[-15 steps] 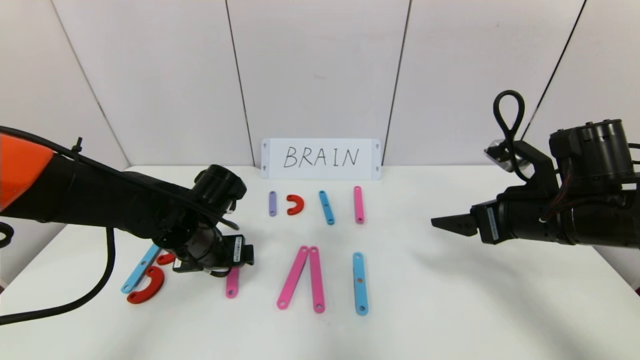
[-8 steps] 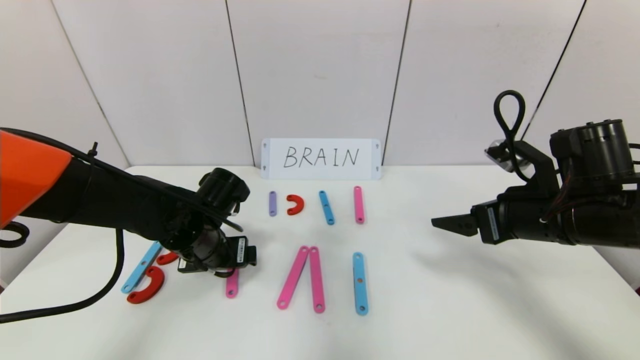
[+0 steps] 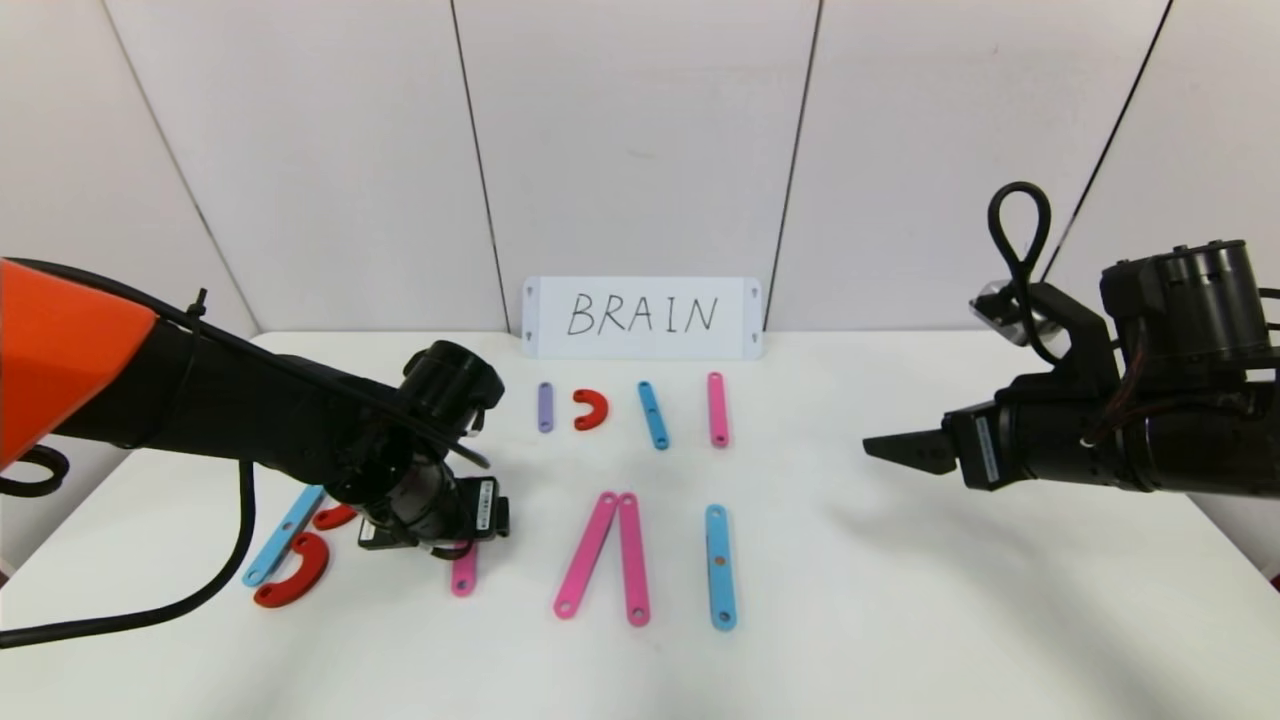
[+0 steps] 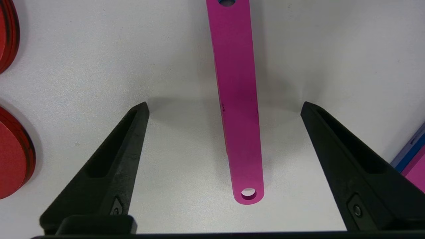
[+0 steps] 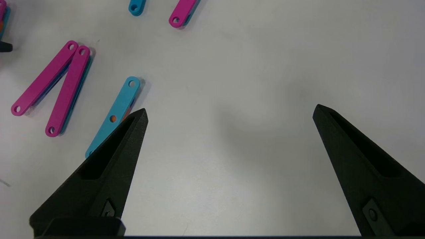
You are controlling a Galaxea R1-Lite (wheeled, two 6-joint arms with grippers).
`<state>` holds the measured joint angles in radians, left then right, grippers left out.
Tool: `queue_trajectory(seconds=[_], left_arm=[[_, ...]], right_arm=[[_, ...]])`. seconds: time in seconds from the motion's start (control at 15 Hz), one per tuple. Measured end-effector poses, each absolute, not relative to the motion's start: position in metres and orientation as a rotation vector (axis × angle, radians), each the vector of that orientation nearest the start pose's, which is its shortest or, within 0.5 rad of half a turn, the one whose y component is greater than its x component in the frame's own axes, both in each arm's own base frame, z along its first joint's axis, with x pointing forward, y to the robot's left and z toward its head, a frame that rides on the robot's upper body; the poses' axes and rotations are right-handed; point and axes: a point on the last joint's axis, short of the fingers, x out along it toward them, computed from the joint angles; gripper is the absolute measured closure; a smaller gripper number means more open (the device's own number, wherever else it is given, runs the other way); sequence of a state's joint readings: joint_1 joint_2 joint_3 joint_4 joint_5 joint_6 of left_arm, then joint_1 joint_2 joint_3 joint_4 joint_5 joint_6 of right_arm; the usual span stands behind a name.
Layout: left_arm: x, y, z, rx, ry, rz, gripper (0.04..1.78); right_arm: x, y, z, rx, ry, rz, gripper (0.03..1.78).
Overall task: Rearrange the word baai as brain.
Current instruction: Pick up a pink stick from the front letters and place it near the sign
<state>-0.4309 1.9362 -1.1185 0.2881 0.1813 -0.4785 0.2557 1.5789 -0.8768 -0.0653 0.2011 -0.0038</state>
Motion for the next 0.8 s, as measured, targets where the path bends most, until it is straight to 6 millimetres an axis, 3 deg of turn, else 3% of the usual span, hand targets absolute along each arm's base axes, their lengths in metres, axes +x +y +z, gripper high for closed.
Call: queue_trajectory(seconds=[0.13,0.47,0.6,0.8], left_arm=[[0.2991,-0.1336,0.1126,-0.096,1.076,0.031,0.54],[0.2998,-0.134,0.1115,-0.097,1.08,0.03,1.41],[0.2999,-0.1341,0.1115,-0.094,1.079,0.029,1.52],[0.3007,-0.1344,0.1197,-0.089,1.058,0.013,1.52]], right_arm=[[0.2566,0.0718,0.1836,-0.021,0.643,0.444,0.07],[0.2564,0.0718,0.1837,-0.021,0.643,0.444,0.07],[0.2563,0.0717,0.1838,-0.021,0.642,0.443,0.07],[0.2547,0.0714,0.1856,-0.02,0.636,0.449,0.07]])
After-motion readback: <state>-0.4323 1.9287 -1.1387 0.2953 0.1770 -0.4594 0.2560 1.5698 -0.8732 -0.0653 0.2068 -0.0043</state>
